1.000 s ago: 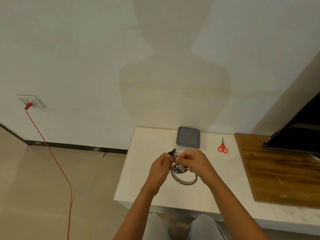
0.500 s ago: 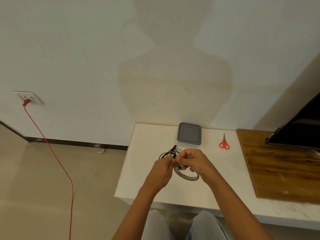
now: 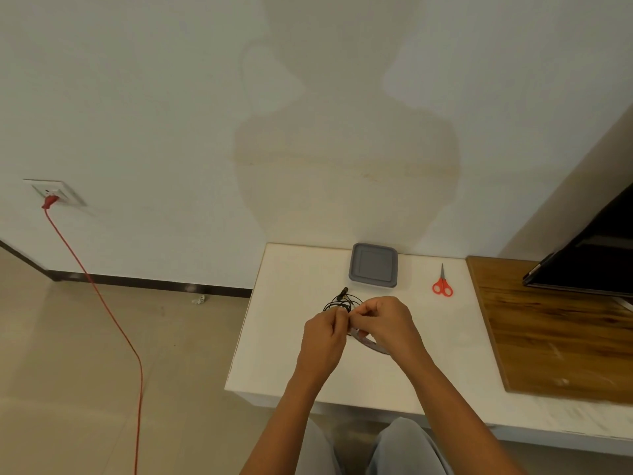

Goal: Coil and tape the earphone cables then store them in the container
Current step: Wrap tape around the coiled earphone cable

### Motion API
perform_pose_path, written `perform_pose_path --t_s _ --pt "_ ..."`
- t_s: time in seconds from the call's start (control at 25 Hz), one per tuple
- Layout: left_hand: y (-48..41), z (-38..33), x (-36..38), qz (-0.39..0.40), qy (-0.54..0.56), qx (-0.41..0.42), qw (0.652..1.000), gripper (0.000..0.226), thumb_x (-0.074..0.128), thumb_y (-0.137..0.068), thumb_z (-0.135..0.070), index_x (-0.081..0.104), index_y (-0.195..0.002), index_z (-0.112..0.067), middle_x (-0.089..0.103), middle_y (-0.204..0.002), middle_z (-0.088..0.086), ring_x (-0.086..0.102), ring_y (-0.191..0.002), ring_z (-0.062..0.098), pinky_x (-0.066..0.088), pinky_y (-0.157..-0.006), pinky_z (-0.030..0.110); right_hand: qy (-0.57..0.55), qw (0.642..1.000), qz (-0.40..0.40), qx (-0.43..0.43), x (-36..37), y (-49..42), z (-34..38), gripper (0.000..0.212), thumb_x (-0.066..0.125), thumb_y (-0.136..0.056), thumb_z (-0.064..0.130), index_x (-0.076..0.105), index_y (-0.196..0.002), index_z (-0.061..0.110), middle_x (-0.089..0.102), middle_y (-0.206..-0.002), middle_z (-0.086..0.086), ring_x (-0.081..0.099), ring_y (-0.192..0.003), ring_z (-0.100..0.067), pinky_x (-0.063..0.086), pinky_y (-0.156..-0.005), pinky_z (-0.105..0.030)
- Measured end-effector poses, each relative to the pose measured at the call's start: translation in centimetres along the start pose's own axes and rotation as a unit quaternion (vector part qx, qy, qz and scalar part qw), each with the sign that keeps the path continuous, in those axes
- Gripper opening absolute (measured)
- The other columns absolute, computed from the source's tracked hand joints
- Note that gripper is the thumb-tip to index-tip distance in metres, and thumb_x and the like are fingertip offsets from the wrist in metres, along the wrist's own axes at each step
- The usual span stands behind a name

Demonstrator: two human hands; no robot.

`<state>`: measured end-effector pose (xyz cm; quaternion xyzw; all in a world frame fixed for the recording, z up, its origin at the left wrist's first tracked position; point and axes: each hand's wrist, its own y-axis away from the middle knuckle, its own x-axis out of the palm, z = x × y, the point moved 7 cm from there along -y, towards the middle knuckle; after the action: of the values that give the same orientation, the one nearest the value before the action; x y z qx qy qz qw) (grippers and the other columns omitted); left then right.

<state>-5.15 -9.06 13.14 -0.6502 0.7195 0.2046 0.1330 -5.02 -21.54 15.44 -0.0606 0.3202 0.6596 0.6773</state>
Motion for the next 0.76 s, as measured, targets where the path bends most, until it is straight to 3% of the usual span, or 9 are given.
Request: perform_pose_path --t_s 0.12,0.24,0.32,0.44,0.52,0.6,0.68,0.76 --pt "0.1 0.2 0.2 -0.037 0.033 -0.018 0.999 0.037 0.039 -0.101 -0.020 0.063 -0.082 0.002 0.061 -0.069 0.012 0.044 -0.055 0.007 0.036 -0.054 0.016 0.007 0.999 -0.035 0.003 -0.2 -0.1 -0.1 0.011 0.069 -0.073 0.012 0.074 -0.064 0.010 0.072 -0.066 -0.010 0.069 -0.065 -0.023 0.054 -0.060 -0.025" --pt "0.4 0.8 0.4 -0.052 0.112 -0.065 0.990 0.035 0.041 -0.100 -0.021 0.063 -0.076 -0.008 0.064 -0.073 0.011 0.049 -0.061 0.008 0.041 -0.056 0.013 -0.015 0.998 -0.050 0.045 -0.5 -0.4 -0.7 0.016 0.075 -0.070 0.018 0.072 -0.077 0.004 0.071 -0.068 -0.010 0.067 -0.062 -0.019 0.058 -0.066 -0.030" --pt "0.8 1.1 0.7 -0.031 0.171 -0.095 0.980 0.035 0.041 -0.100 -0.023 0.061 -0.073 -0.016 0.061 -0.072 0.003 0.050 -0.068 0.009 0.041 -0.063 0.015 -0.047 0.997 -0.008 0.066 -0.1 -0.3 -0.9 0.019 0.075 -0.071 0.016 0.072 -0.080 -0.001 0.070 -0.071 -0.015 0.062 -0.057 -0.015 0.057 -0.058 -0.023" --pt "1.0 1.5 1.1 0.023 0.209 -0.121 0.970 0.036 0.041 -0.101 -0.028 0.059 -0.070 -0.021 0.059 -0.070 -0.005 0.051 -0.073 0.011 0.041 -0.071 0.020 -0.048 0.995 0.048 0.077 0.0 0.0 -0.8 0.009 0.071 -0.073 0.013 0.074 -0.074 0.004 0.064 -0.070 -0.012 0.055 -0.053 -0.010 0.044 -0.043 -0.011" --pt "1.0 1.9 1.2 0.068 0.211 -0.135 0.966 0.034 0.043 -0.100 -0.028 0.065 -0.074 -0.020 0.063 -0.076 -0.005 0.053 -0.079 0.013 0.041 -0.074 0.020 -0.044 0.994 0.049 0.087 -0.1 -0.3 -1.2 0.001 0.073 -0.069 0.016 0.073 -0.068 0.016 0.068 -0.071 -0.010 0.057 -0.057 -0.012 0.051 -0.051 -0.019" --pt "1.0 2.4 1.5 0.112 0.214 -0.154 0.958 0.028 0.047 -0.098 -0.027 0.071 -0.086 -0.019 0.069 -0.092 0.001 0.058 -0.092 0.014 0.040 -0.077 0.017 -0.023 0.995 0.042 0.084 -0.2 -0.7 -1.7 0.009 0.074 -0.066 0.016 0.071 -0.074 0.018 0.071 -0.073 -0.010 0.058 -0.057 -0.014 0.053 -0.057 -0.031" --pt "1.0 3.3 1.7 0.136 0.216 -0.180 0.950 0.026 0.050 -0.097 -0.025 0.073 -0.093 -0.014 0.070 -0.103 0.006 0.058 -0.103 0.015 0.039 -0.082 0.015 0.011 0.997 0.048 0.068 -0.1 -0.8 -1.9 0.009 0.073 -0.067 0.013 0.070 -0.075 0.017 0.072 -0.075 -0.009 0.060 -0.059 -0.015 0.056 -0.063 -0.037" --pt "1.1 4.1 2.1 0.148 0.240 -0.200 0.938 0.023 0.053 -0.095 -0.021 0.074 -0.094 -0.012 0.071 -0.102 0.009 0.059 -0.110 0.022 0.043 -0.095 0.024 0.037 0.995 0.069 0.059 0.2 -0.9 -2.1 0.006 0.071 -0.068 0.013 0.071 -0.070 0.019 0.071 -0.073 -0.008 0.060 -0.061 -0.016 0.056 -0.067 -0.036"
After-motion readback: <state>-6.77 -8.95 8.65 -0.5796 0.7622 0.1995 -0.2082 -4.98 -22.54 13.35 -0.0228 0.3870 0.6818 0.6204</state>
